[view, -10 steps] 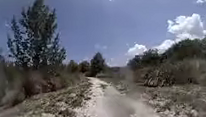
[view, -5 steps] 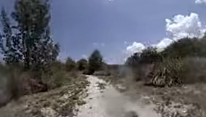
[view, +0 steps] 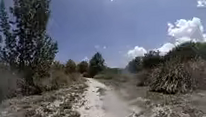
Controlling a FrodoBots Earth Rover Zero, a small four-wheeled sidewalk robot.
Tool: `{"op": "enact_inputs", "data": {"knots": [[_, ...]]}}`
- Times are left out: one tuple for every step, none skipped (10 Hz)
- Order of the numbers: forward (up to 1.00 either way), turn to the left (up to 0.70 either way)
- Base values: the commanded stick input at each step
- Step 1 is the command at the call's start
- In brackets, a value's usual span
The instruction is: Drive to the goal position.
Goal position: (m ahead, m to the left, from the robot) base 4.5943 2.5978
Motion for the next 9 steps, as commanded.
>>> {"op": "enact_inputs", "data": {"knots": [[0.85, -0.01], [0.85, -0.01], [0.85, -0.01], [0.85, -0.01], [0.85, -0.01], [0.85, -0.01], [0.85, -0.01], [0.85, -0.01], [0.85, -0.01]]}}
